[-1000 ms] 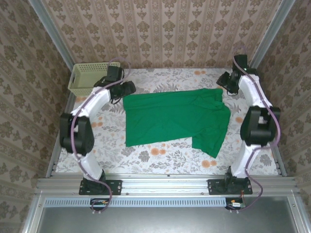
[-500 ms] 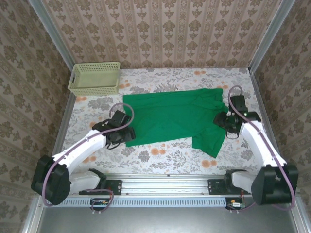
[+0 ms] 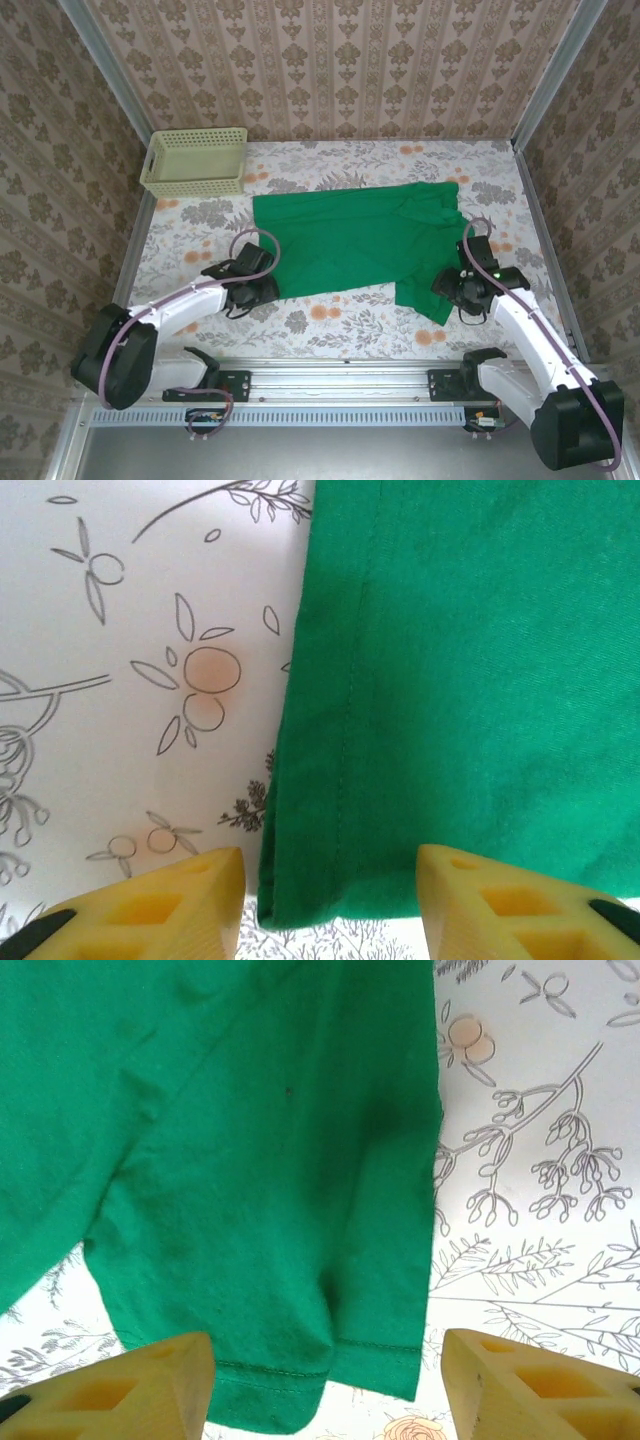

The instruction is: Fold the inside-out t-shirt

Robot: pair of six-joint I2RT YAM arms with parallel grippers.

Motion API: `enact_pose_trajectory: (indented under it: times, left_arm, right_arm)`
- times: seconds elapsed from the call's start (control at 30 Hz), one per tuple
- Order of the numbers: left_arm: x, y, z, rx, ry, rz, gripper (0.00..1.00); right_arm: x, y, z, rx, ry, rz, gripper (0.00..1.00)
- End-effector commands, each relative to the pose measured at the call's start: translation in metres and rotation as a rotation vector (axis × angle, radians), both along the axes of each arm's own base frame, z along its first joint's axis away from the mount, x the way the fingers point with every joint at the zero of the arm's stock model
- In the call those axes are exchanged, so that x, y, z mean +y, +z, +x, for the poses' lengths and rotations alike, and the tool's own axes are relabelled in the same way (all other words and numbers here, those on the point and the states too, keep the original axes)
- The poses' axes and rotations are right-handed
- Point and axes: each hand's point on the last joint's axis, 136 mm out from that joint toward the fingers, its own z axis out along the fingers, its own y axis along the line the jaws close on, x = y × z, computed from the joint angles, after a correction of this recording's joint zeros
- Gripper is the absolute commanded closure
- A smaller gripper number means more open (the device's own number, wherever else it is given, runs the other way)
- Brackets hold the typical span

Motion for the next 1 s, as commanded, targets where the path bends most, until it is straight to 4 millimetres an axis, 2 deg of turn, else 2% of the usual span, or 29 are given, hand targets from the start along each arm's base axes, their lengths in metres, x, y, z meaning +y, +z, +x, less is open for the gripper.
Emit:
enact_pose_trajectory:
  times: [0.0, 0.17, 0.27, 0.43, 0.63, 0.87, 0.97]
  left_arm:
    - [-0.003, -0.009, 0.002, 0.004, -0.009, -0.005, 0.54]
    - [-0.003, -0.018, 0.003, 0.017, -0.010, 0.004, 0.71]
    - [-0.003, -0.016, 0.006, 0.012, -0.005, 0.001, 0.82]
    - [-0.008, -0.008, 0.011, -0.001, -0.048, -0.003, 0.95]
    - [-0.005, -0.006, 0.012, -0.012, -0.045, -0.002, 0.98]
    - [0.002, -0.006, 0.013, -0.014, -0.027, 0.007, 1.00]
    - [0.007, -0.006, 0.013, -0.018, -0.015, 0.003, 1.00]
  right_arm:
    - [-0.007, -0.011, -0.015, 0.046, -0.077, -0.025, 0.36]
    - [-0.012, -0.022, -0.027, 0.030, -0.180, -0.032, 0.41]
    - [-0.011, -0.027, -0.033, 0.019, -0.217, -0.026, 0.45]
    - [-0.017, -0.031, -0.047, 0.026, -0.253, -0.061, 0.50]
    - [-0.011, -0.032, -0.046, 0.019, -0.262, -0.060, 0.55]
    - [0.019, -0.055, -0.033, 0.114, -0.183, -0.022, 0.56]
    - [0.024, -0.056, -0.030, 0.112, -0.166, -0.045, 0.58]
